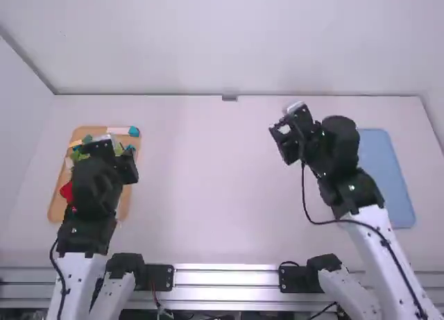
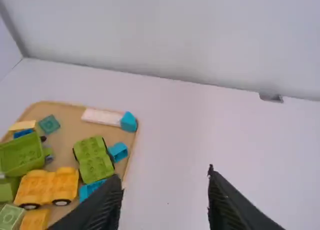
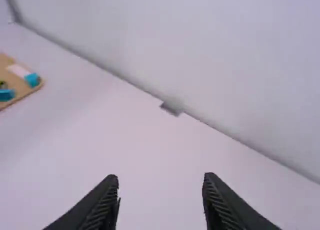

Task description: Assemble lego blocks to make yellow taxi

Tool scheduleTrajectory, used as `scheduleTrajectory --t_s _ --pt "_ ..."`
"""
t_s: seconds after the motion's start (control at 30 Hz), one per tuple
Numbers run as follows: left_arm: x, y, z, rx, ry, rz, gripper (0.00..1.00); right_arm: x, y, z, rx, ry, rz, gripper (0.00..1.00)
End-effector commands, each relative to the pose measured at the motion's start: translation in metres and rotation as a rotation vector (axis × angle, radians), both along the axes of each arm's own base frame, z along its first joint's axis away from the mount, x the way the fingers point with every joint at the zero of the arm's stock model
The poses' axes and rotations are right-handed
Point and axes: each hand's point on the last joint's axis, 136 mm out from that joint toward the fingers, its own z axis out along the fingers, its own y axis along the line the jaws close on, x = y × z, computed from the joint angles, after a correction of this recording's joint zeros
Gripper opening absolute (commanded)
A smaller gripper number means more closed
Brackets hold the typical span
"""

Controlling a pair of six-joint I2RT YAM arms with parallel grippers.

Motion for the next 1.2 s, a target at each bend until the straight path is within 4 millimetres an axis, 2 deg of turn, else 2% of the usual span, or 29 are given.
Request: scheduleTrajectory --t_s 0.0,0.07,0.1,0.23,0.27,0.3,0.37,0.53,0.7,0.83,0.97,1.07,1.17 --pt "0.007 0.015 0.020 -0.058 -0.007 0.095 0.51 0.006 0.035 0.019 -0.042 -0.036 0.186 0.51" --pt "0.012 0.021 0.025 -0.073 0.015 0.127 0.55 0.011 0.051 0.020 -0.063 -0.021 0.259 0.55" --pt "0.017 0.026 0.029 -0.084 0.034 0.146 0.57 0.016 0.066 0.020 -0.073 -0.006 0.320 0.58" --pt "0.033 0.029 0.036 -0.109 0.084 0.132 0.65 0.026 0.102 0.018 -0.097 0.027 0.451 0.65" --pt "0.039 0.033 0.038 -0.122 0.103 0.141 0.67 0.029 0.117 0.017 -0.108 0.036 0.500 0.67" --pt "0.039 0.033 0.038 -0.122 0.103 0.141 0.67 0.029 0.117 0.017 -0.108 0.036 0.500 0.67" --pt "0.051 0.048 0.040 -0.145 0.144 0.194 0.73 0.031 0.147 0.008 -0.158 0.030 0.630 0.72" --pt "0.064 0.069 0.035 -0.173 0.219 0.273 0.80 0.045 0.185 -0.005 -0.169 0.070 0.697 0.80" --pt "0.079 0.093 0.033 -0.210 0.265 0.351 0.88 0.051 0.222 -0.029 -0.185 0.133 0.778 0.88" --pt "0.092 0.102 0.033 -0.246 0.269 0.394 0.92 0.076 0.234 -0.045 -0.242 0.114 0.750 0.92" --pt "0.097 0.110 0.031 -0.259 0.294 0.419 0.96 0.095 0.239 -0.054 -0.168 0.213 0.656 0.95" --pt "0.099 0.113 0.027 -0.266 0.315 0.433 0.98 0.094 0.242 -0.057 -0.120 0.243 0.708 0.97" --pt "0.099 0.114 0.024 -0.271 0.333 0.441 0.99 0.071 0.244 -0.046 -0.051 0.194 0.924 0.98"
